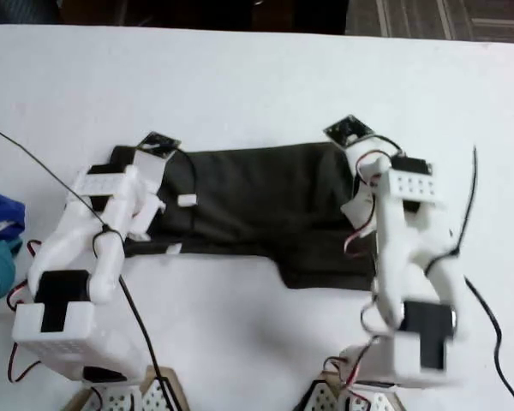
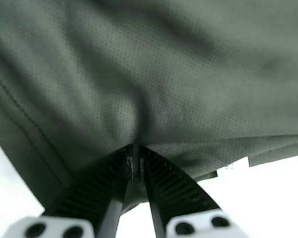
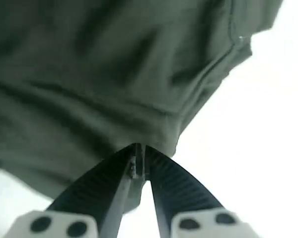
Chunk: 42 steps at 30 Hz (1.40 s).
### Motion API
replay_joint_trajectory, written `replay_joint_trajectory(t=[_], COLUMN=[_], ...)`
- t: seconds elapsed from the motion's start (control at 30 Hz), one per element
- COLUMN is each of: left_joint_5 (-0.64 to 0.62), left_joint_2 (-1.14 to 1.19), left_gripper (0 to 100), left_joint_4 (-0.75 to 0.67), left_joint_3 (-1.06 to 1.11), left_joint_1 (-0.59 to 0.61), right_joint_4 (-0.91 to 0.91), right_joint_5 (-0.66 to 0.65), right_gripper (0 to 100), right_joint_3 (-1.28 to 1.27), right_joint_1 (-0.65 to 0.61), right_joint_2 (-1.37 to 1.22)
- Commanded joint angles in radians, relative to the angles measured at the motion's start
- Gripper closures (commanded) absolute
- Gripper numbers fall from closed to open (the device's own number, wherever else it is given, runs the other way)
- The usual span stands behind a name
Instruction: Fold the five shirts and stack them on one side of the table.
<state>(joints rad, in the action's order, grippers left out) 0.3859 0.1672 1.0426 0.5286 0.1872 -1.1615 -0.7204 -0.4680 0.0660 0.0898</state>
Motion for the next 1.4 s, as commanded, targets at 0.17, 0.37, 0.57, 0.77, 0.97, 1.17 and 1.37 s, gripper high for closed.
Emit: replay_joint_trajectory(t=[0.17, 0.37, 0.57, 0.77, 0.97, 1.17, 1.37], left_joint_5=[-0.003, -0.003, -0.003, -0.003, -0.003, -0.003, -0.003], left_joint_2=[0.006, 0.006, 0.006, 0.006, 0.006, 0.006, 0.006], left_gripper=[98, 98, 98, 98, 98, 98, 98], left_joint_4=[-0.015, -0.015, -0.015, -0.015, -0.015, -0.015, -0.015], left_joint_3=[0.005, 0.005, 0.005, 0.005, 0.005, 0.005, 0.005], left_joint_1=[0.035, 0.035, 0.035, 0.035, 0.035, 0.035, 0.035], right_joint_4=[-0.028, -0.022, 0.045, 0.056, 0.102, 0.243, 0.211], right_joint_5=[-0.135, -0.216, -0.221, -0.221, -0.221, -0.221, -0.221], right_gripper=[81.6, 78.3, 68.5, 66.9, 66.9, 66.9, 75.8], right_joint_3=[-0.454, -0.631, -0.634, -0.634, -0.631, -0.629, -0.509], right_joint_1=[-0.130, -0.223, -0.254, -0.315, -0.351, -0.321, -0.321], right_joint_2=[0.536, 0.682, 0.630, 0.495, 0.398, 0.288, 0.151])
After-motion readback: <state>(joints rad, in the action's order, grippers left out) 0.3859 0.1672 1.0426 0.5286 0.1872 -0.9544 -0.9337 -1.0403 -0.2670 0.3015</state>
